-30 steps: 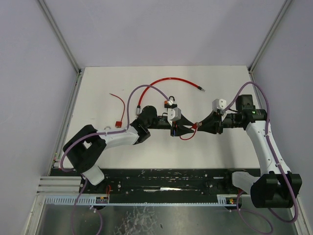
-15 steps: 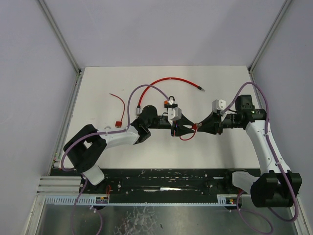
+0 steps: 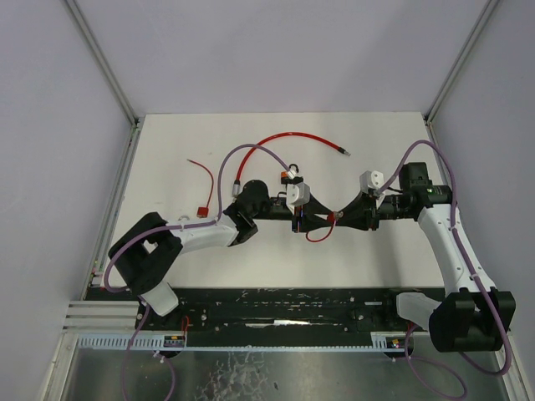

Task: Lock with the key
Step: Adjust the lock.

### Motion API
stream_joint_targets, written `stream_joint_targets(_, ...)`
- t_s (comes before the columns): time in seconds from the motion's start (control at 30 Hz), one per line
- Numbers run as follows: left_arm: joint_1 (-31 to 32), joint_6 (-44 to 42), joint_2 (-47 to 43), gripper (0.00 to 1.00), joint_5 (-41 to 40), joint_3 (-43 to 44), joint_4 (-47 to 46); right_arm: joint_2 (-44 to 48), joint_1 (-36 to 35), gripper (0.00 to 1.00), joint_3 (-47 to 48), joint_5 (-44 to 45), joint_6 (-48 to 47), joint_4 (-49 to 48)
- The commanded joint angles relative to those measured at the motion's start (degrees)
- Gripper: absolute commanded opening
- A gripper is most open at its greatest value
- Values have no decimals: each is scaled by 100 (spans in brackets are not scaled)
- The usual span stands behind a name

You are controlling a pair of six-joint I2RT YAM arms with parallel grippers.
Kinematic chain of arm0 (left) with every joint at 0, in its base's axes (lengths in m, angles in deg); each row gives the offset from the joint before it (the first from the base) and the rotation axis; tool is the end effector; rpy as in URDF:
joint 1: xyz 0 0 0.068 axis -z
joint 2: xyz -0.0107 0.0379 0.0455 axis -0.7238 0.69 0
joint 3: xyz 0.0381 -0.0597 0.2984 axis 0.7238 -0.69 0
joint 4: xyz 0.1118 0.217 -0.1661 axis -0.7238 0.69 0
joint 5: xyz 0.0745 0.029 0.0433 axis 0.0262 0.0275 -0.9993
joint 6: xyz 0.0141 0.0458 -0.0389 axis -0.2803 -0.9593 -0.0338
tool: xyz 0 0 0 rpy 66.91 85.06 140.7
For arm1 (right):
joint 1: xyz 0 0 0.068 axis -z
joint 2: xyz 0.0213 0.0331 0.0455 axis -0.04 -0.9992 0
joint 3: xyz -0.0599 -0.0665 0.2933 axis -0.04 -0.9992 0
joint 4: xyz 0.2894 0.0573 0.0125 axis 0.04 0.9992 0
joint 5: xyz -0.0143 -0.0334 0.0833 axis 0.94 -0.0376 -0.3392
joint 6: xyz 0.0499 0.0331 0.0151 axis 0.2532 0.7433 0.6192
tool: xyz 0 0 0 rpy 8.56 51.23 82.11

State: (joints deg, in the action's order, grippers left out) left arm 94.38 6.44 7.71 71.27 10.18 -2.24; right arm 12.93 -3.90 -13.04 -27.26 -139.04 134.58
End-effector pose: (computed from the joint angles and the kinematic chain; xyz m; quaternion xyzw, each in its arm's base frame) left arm 0.2377 -0.3124 0.2685 0.5025 0.4520 -0.5132 0.5290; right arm 0.2207 0.0514 0.3216 -0.5491 0.5540 0.4087 0.4739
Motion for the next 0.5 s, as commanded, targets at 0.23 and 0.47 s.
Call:
stream_joint_targets(0.23,34,51,55,24,221,111,-185,30,-119,0,-27,-179,-189,-40)
stream_joint_targets(0.47,38,-199,-38,0,283,48,-70,53,-129,20,-16,-6,-190,-74)
